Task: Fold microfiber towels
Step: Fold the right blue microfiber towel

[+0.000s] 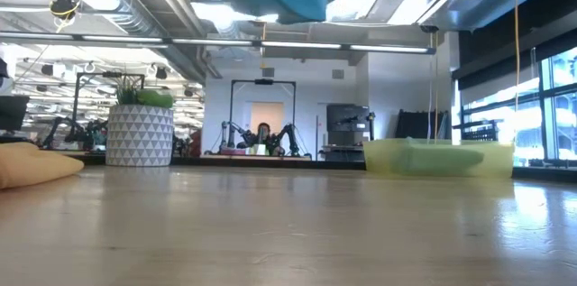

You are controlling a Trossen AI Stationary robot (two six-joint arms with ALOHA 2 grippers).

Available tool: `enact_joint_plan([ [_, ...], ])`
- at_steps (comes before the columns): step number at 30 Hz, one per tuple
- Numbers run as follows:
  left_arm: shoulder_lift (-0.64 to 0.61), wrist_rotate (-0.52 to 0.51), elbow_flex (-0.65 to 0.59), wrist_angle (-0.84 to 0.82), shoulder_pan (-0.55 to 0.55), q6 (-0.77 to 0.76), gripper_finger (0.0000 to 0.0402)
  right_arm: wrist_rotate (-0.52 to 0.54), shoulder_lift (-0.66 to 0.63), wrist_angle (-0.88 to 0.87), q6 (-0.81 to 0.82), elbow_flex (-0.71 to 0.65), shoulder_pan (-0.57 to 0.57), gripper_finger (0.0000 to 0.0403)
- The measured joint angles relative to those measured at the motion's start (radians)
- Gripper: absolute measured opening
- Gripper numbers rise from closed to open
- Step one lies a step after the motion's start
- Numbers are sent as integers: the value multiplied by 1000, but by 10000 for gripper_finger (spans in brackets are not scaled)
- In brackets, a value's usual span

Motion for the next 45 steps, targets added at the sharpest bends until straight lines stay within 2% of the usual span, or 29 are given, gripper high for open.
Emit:
enact_joint_plan([
  [7, -1, 22, -108, 244, -43, -135, 143, 0, -2, -4, 1, 0, -5, 8],
  [15, 10, -36, -237, 306, -101, -112, 144, 0, -3, -3, -3, 0, -4, 9],
  [18, 8, -61, -293, 399, -116, -143, 144, 0, -6, 4, -2, 0, -4, 9],
  [24, 7, 10, -366, 584, -148, -320, 144, 0, -21, 4, 0, -1, -4, 9],
  [35, 8, 14, -409, 599, -180, -346, 144, 0, -28, 3, 19, -1, -4, 9],
  [40, 8, 17, -409, 628, -186, -360, 143, 1, -29, -52, 19, -1, -2, 9],
  [45, 8, 22, -409, 709, -211, -403, 122, 1, -29, -85, 19, -1, -2, 9],
])
